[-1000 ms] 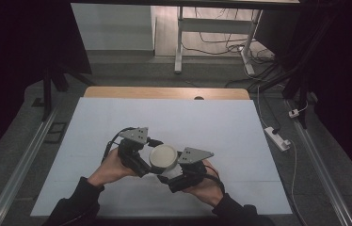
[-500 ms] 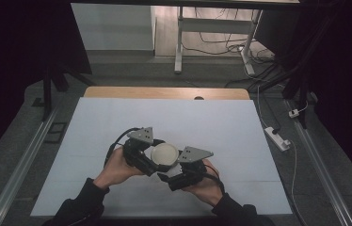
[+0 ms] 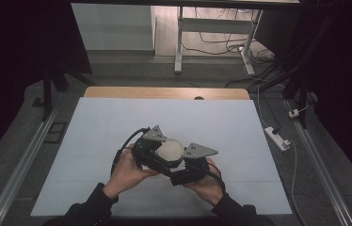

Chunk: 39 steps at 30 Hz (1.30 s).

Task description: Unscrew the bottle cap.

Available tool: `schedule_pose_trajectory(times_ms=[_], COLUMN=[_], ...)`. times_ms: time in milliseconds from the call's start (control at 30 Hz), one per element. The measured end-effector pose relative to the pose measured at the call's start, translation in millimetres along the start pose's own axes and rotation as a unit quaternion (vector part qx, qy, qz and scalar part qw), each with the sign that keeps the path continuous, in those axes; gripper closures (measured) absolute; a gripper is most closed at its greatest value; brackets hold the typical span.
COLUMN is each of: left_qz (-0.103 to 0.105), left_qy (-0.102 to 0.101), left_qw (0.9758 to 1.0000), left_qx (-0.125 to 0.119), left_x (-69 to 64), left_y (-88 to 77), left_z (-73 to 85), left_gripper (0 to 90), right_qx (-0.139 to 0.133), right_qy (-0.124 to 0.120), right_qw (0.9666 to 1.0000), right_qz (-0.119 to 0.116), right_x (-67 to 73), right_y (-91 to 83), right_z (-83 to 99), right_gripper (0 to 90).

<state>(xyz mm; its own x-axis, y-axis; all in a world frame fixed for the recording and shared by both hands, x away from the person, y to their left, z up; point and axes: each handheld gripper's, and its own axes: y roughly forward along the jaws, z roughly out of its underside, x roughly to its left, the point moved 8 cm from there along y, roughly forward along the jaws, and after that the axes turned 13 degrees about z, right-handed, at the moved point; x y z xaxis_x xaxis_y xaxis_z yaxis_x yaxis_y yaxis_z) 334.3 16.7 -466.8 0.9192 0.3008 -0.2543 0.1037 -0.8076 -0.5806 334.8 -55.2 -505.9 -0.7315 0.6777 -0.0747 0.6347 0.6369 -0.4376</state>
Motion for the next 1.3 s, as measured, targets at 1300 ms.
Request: schedule_pose_trajectory(times_ms=[1300], left_qz=[0.096], left_qy=[0.070], left_qw=[0.9928], left_qx=[0.016], left_x=[8.8], left_y=[-8.1], left_z=[-1.5], left_gripper=[7.9], right_qx=[-0.014], right_qy=[-0.009], right_qw=[0.9997], right_qz=[-0.017], right_x=[4.2], right_y=[-3.4], right_z=[-2.3], right_gripper=[6.9])
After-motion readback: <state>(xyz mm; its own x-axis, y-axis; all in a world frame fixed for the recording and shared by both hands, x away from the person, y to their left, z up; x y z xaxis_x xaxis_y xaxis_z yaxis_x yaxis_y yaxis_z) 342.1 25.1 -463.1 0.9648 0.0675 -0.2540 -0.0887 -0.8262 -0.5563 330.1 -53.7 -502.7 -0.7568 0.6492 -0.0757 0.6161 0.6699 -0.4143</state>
